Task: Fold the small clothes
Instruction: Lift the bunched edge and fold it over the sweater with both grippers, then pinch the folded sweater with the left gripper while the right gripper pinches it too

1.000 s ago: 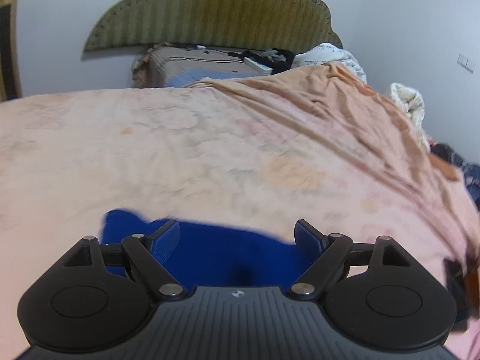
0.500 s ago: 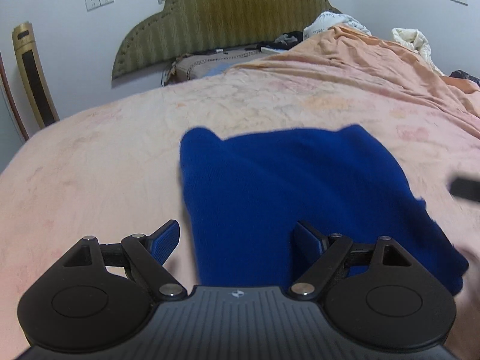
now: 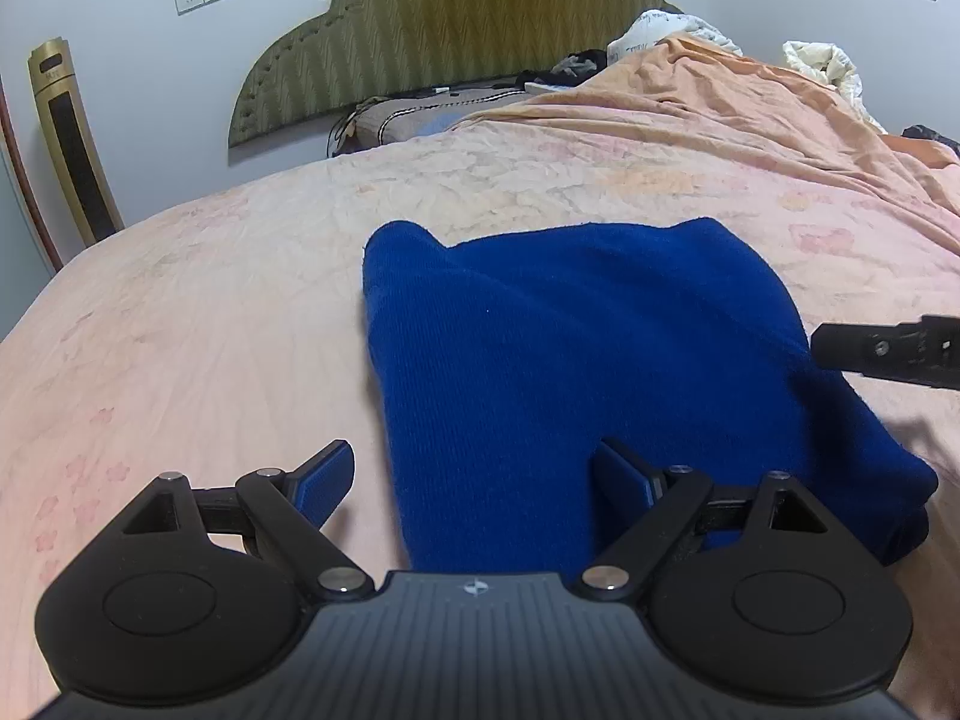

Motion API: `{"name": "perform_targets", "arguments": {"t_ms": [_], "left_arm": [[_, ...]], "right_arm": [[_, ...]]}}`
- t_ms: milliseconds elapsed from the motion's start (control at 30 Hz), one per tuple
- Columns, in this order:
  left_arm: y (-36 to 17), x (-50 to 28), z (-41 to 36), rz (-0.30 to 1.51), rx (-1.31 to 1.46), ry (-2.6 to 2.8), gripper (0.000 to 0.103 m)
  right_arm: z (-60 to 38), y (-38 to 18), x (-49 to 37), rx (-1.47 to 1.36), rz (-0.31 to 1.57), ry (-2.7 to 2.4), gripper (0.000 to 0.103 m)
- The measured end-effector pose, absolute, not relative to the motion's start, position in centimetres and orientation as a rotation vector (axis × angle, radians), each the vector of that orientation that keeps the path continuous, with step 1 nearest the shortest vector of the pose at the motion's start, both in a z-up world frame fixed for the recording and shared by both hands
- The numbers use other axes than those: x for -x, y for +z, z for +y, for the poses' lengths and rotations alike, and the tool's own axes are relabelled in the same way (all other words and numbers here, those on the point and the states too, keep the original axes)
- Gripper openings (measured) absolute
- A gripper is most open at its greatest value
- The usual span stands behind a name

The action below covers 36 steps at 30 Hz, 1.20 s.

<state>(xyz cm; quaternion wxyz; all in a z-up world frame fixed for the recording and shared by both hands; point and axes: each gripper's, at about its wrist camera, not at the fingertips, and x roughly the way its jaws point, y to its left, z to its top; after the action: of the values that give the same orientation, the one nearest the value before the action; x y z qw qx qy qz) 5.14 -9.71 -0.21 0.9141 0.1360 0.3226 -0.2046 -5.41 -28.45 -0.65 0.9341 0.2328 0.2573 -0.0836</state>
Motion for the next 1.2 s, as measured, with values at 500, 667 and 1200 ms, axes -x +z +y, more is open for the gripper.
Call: {"name": "perform_targets", "arguments": {"t_ms": [500,667,1200], "left_arm": [[-2.0,-9.7,-1.2,0.877,0.137,-0.552,0.097],[-2.7,-11.2,-1.0,0.893,0.28,-0.662,0.101],[-4.1,-14.4,-3.9,0.883,0.357,-0.779,0.041]], "right_arm": [[-33.8,-3.7,7.1,-0.742,0.621,0.12,0.076],[-33.3,-3.9,4.6,-0.767,0.653,0.257,0.075],[-31.6,-4.7,-2.4,-0.771,0.651,0.281,0.037]]}}
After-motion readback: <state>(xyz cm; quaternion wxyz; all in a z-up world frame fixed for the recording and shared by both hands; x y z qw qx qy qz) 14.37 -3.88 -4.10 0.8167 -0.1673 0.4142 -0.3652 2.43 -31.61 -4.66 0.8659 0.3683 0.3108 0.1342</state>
